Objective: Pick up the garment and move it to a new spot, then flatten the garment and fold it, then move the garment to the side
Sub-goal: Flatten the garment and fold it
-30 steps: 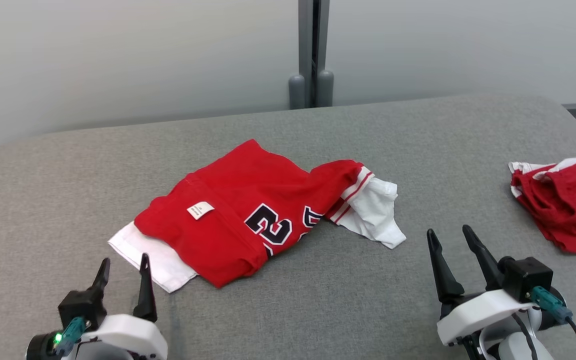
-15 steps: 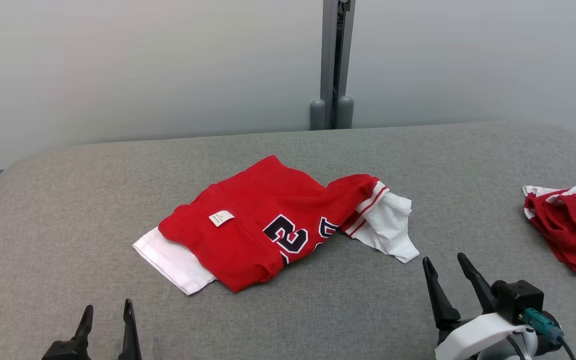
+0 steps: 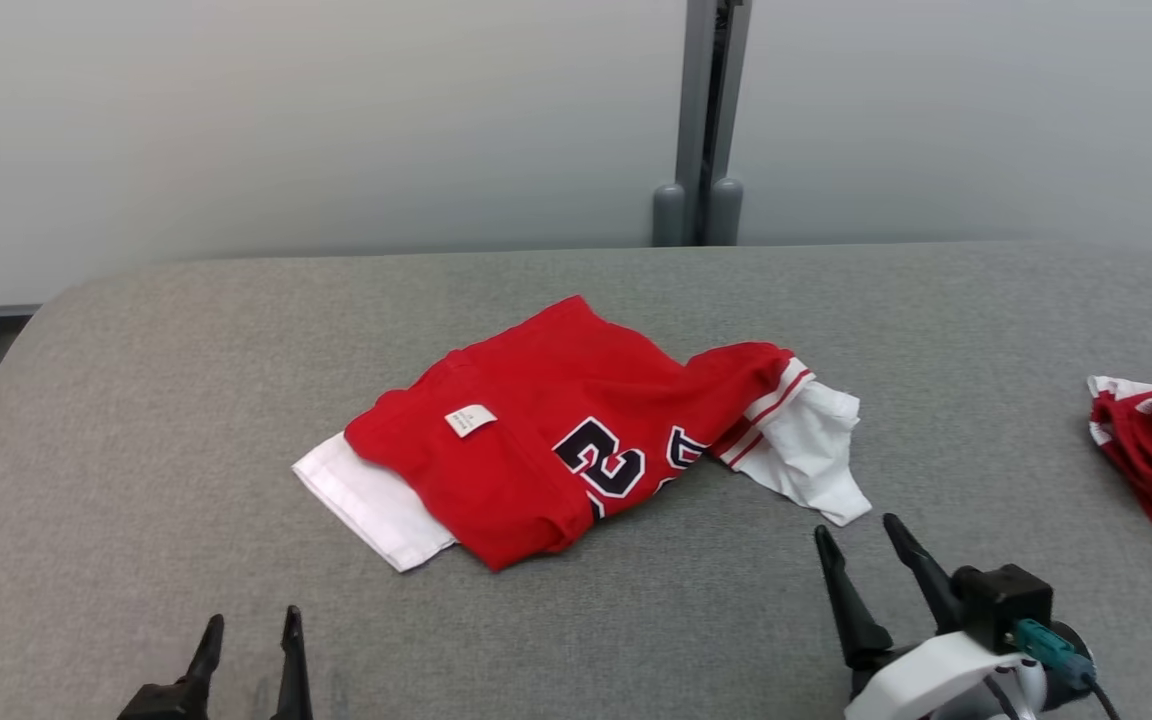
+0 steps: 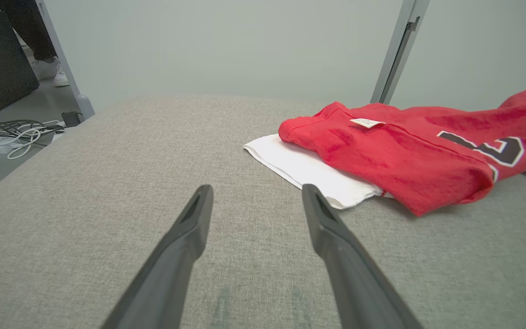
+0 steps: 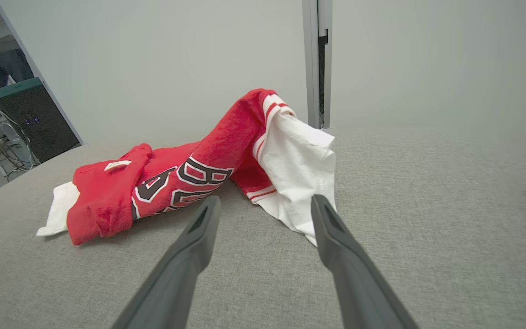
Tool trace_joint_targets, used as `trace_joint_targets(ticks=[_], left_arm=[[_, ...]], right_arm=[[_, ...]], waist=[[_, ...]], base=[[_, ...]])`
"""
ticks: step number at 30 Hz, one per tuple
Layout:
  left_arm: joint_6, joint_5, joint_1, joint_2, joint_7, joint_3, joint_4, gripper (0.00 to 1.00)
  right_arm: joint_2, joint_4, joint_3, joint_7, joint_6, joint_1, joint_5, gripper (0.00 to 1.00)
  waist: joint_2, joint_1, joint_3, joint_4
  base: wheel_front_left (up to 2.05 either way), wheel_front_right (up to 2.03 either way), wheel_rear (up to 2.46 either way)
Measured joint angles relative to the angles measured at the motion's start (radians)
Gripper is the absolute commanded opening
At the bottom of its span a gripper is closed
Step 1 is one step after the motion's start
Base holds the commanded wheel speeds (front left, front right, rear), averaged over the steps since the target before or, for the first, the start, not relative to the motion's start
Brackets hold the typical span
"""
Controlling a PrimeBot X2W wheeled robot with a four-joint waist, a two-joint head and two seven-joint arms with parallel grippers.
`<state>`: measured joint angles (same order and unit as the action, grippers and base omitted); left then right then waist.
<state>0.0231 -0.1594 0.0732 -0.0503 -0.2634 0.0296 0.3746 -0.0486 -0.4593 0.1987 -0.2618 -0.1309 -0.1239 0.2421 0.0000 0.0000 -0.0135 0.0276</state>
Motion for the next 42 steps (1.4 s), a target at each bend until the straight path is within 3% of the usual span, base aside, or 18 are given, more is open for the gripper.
trace_joint_targets(ticks=[7, 14, 23, 29, 30, 32, 37, 42], left_arm=[[0.005, -0.037, -0.025, 0.001, 0.000, -0.066, 0.016, 1.00], [0.012, -0.062, -0.063, 0.001, 0.000, -0.116, 0.018, 1.00], [0.018, -0.081, -0.069, 0.001, 0.000, -0.134, 0.020, 1.00], [0.024, -0.097, -0.080, 0.001, 0.000, -0.147, 0.015, 1.00], [0.027, -0.098, -0.080, 0.001, 0.000, -0.149, 0.015, 1.00], [0.028, -0.104, -0.087, 0.001, 0.000, -0.155, 0.015, 1.00], [0.028, -0.107, -0.100, 0.002, 0.000, -0.157, 0.011, 1.00], [0.026, -0.103, -0.096, 0.002, 0.000, -0.151, 0.016, 1.00]], right_arm=[[0.002, -0.013, 0.132, 0.000, 0.000, -0.059, 0.051, 1.00], [0.001, -0.096, 0.217, 0.000, 0.000, -0.179, 0.112, 1.00], [0.002, -0.244, 0.235, -0.002, 0.000, -0.288, 0.142, 1.00], [0.002, -0.351, 0.202, -0.002, 0.000, -0.318, 0.121, 1.00], [0.001, -0.364, 0.206, -0.002, 0.000, -0.318, 0.127, 0.78], [0.001, -0.369, 0.225, -0.002, 0.000, -0.326, 0.152, 0.00], [0.002, -0.290, 0.187, -0.002, 0.000, -0.349, 0.160, 0.00], [0.002, -0.144, 0.028, -0.002, 0.000, -0.378, 0.064, 0.00]], waist=[[0.0000, 0.0000, 0.033, 0.065], [0.0000, 0.0000, 0.082, 0.174], [0.0000, 0.0000, 0.142, 0.313], [0.0000, 0.0000, 0.177, 0.354], [0.0000, 0.0000, 0.180, 0.356], [0.0000, 0.0000, 0.184, 0.354], [0.0000, 0.0000, 0.180, 0.334], [0.0000, 0.0000, 0.154, 0.299]], base=[[0.00, 0.00, 0.00], [0.00, 0.00, 0.00], [0.00, 0.00, 0.00], [0.00, 0.00, 0.00], [0.00, 0.00, 0.00], [0.00, 0.00, 0.00], [0.00, 0.00, 0.00], [0.00, 0.00, 0.00]])
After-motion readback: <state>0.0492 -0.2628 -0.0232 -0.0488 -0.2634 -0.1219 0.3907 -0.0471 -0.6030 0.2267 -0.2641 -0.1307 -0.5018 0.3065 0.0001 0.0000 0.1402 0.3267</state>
